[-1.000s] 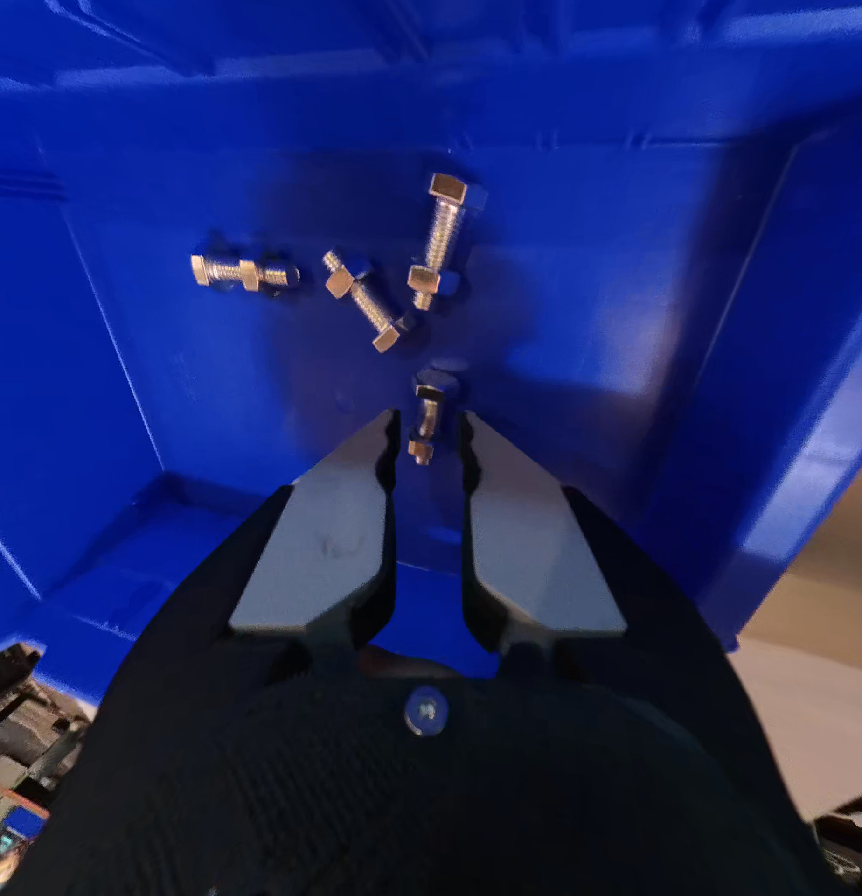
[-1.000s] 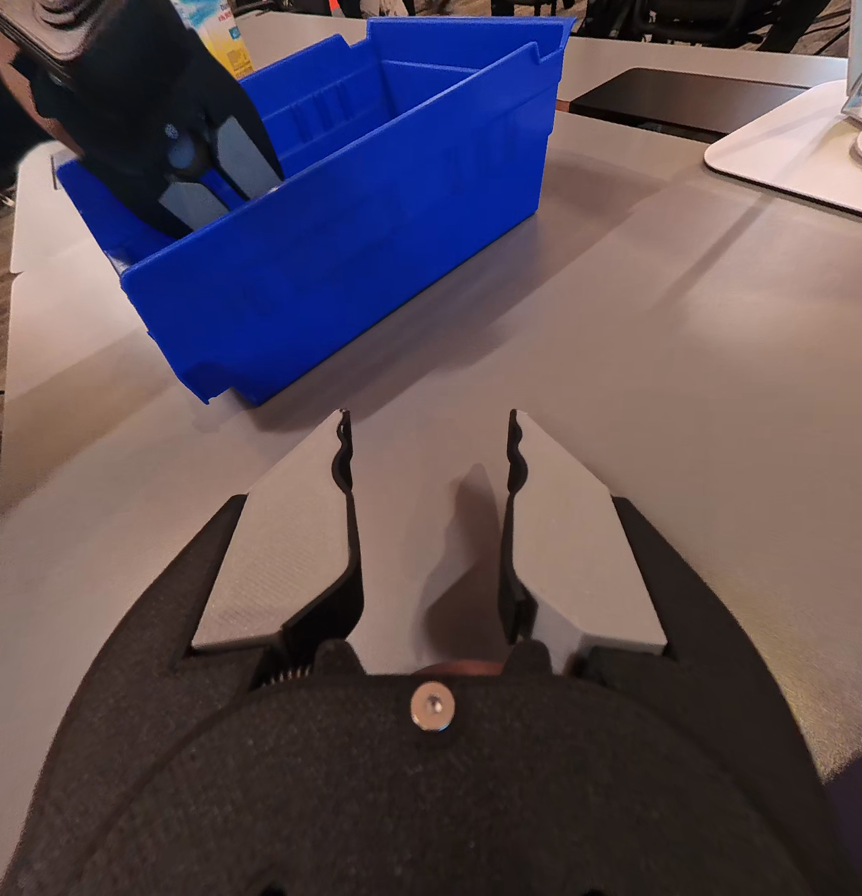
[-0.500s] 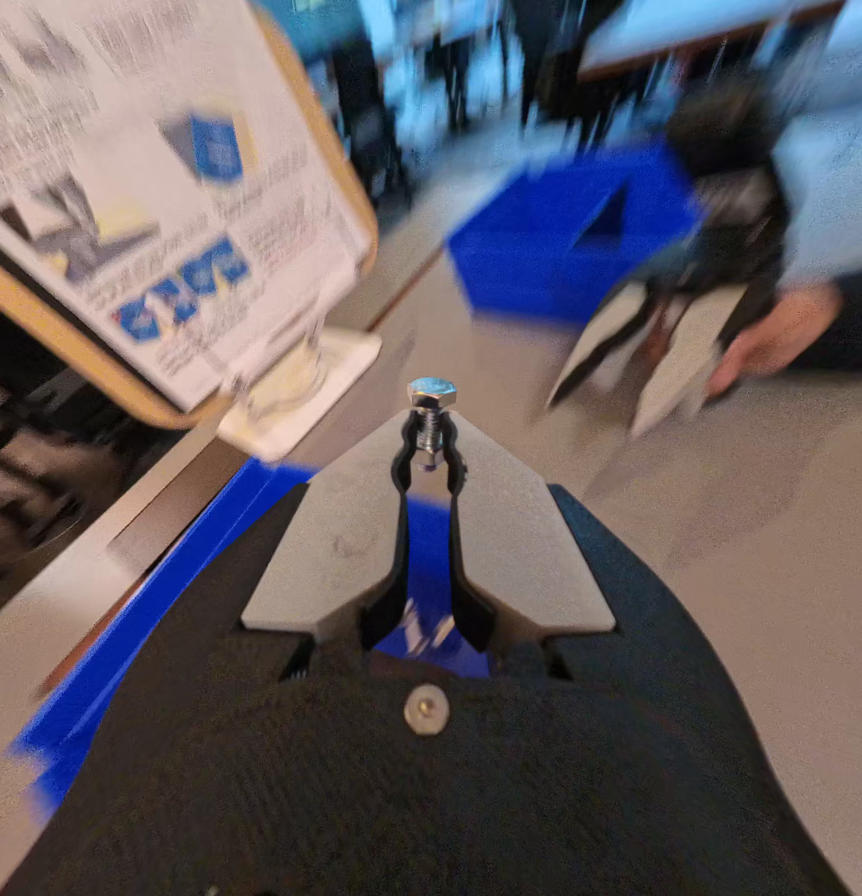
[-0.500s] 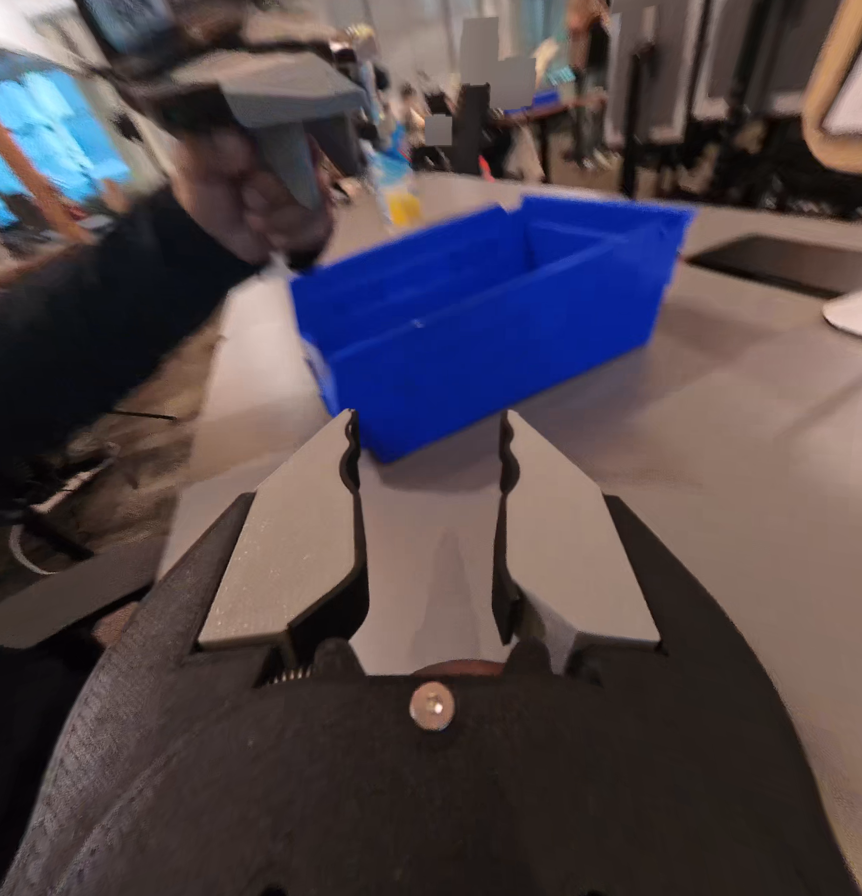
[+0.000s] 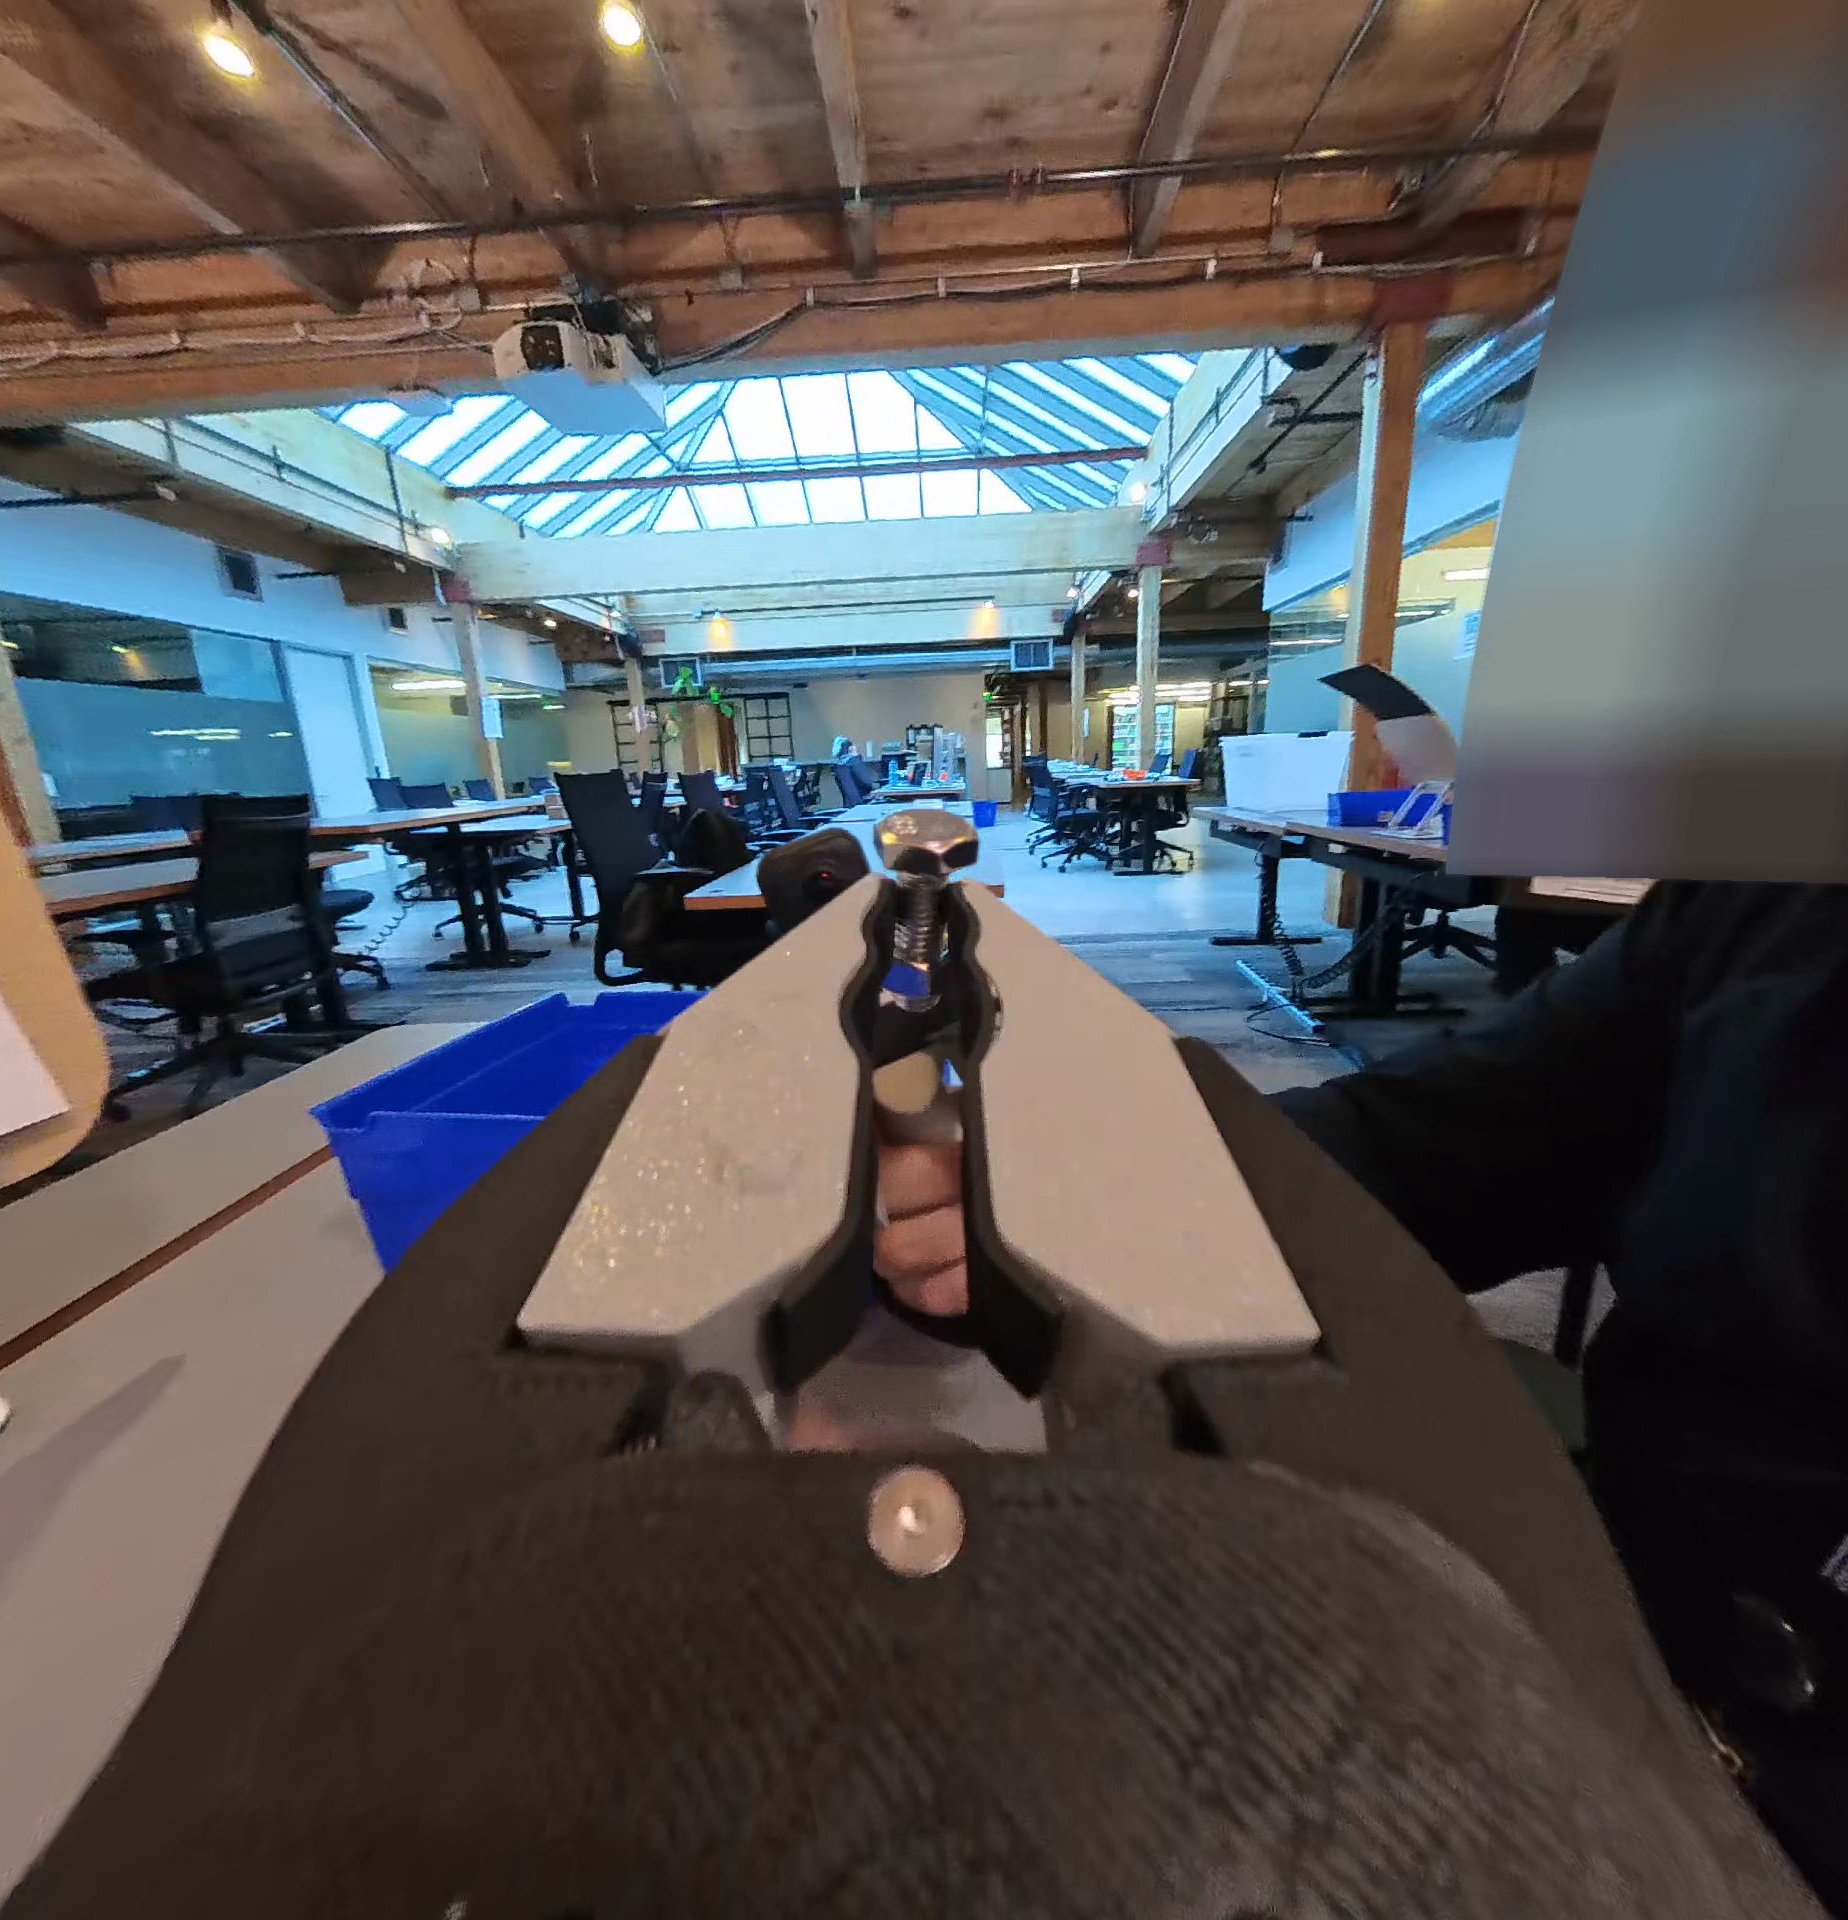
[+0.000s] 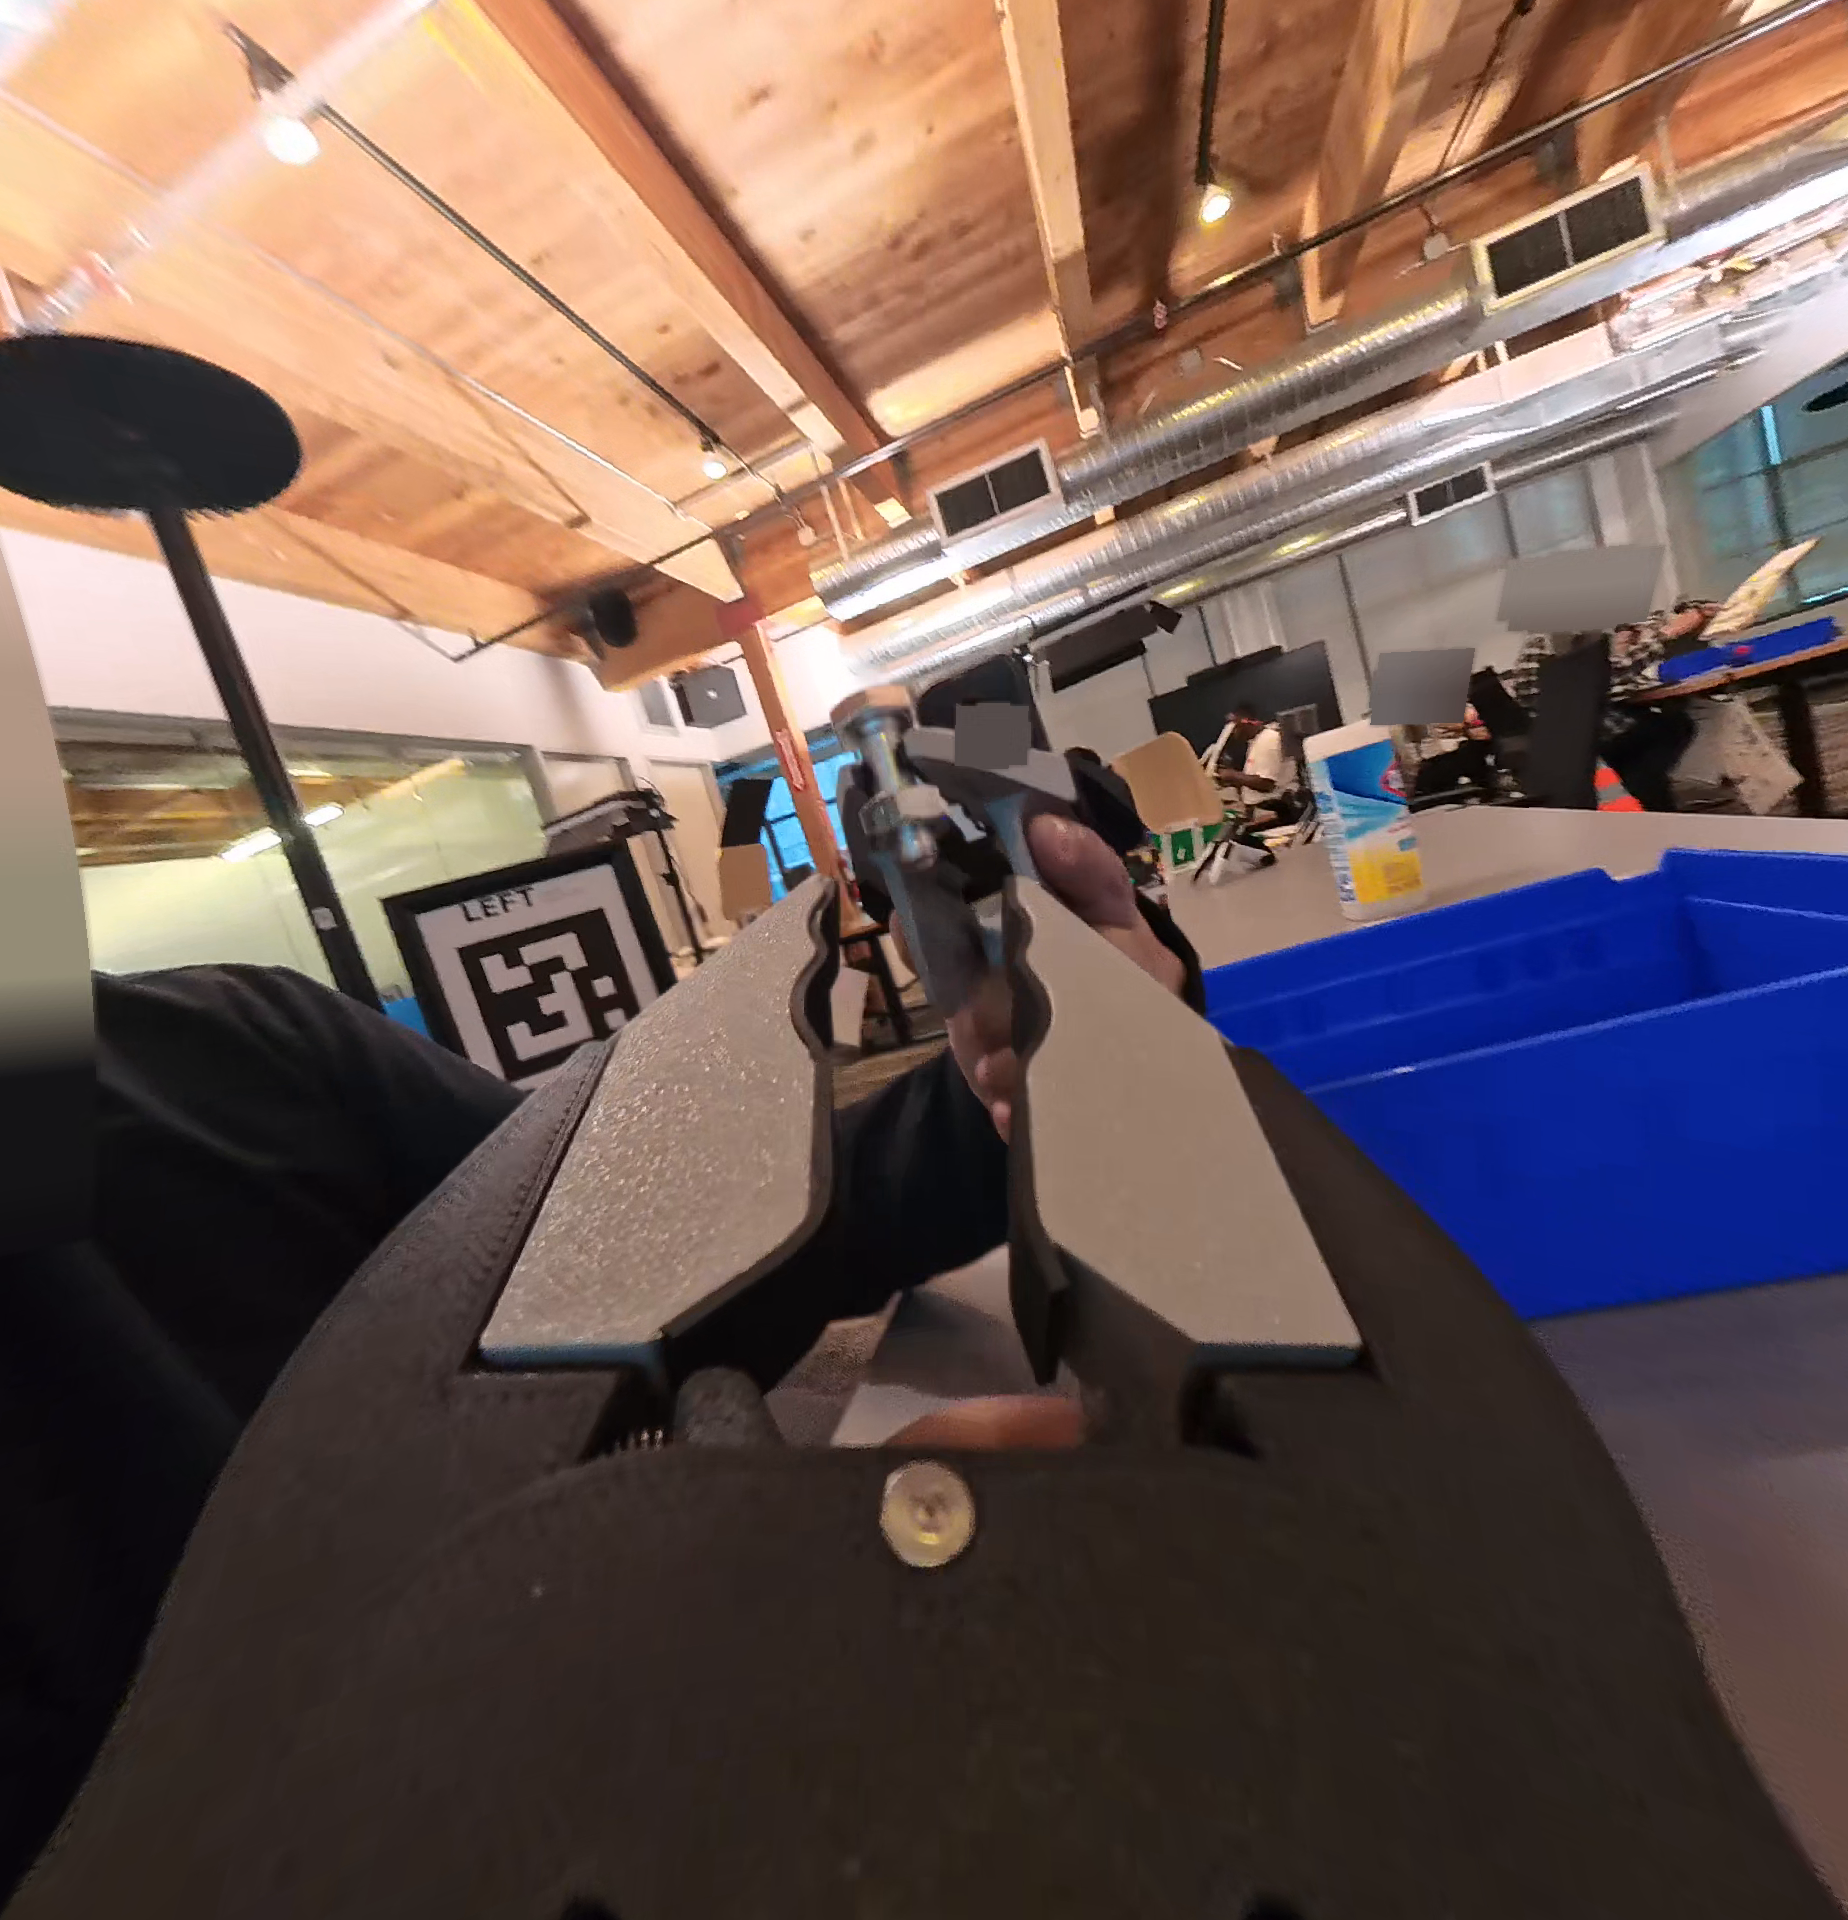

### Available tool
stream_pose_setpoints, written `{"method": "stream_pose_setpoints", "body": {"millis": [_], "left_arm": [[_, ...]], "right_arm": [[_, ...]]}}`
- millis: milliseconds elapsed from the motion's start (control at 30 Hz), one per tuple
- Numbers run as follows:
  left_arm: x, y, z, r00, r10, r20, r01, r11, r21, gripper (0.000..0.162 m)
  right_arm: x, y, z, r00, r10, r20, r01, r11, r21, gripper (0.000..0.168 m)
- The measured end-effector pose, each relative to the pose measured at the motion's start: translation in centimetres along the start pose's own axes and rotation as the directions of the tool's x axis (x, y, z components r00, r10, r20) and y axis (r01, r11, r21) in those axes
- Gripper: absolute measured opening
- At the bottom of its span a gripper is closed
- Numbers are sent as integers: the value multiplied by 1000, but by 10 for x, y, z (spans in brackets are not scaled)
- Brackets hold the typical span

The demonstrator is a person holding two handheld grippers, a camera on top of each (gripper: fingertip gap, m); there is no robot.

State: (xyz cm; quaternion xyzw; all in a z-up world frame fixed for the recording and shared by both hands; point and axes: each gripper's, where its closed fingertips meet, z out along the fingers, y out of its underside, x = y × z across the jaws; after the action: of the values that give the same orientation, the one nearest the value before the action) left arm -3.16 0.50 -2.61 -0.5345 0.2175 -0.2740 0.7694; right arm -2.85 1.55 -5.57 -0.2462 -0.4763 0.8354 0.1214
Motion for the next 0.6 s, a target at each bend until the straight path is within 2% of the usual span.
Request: {"method": "stream_pose_setpoints", "body": {"millis": [267,333,467,600], "left_arm": [[2,17,18,997,-44,-58,44,999,5,8],[3,22,21,997,-45,-65,45,999,-2,8],[7,23,23,994,-53,-99,55,998,12,8],[5,23,20,995,-61,-85,63,998,22,8]], "right_arm": [[-13,0,4,990,99,103,-102,995,17,25],[-12,1,5,985,129,112,-131,991,19,18],[-15,2,6,981,137,134,-142,989,26,17],[-10,5,5,990,100,97,-102,995,10,15]]}}
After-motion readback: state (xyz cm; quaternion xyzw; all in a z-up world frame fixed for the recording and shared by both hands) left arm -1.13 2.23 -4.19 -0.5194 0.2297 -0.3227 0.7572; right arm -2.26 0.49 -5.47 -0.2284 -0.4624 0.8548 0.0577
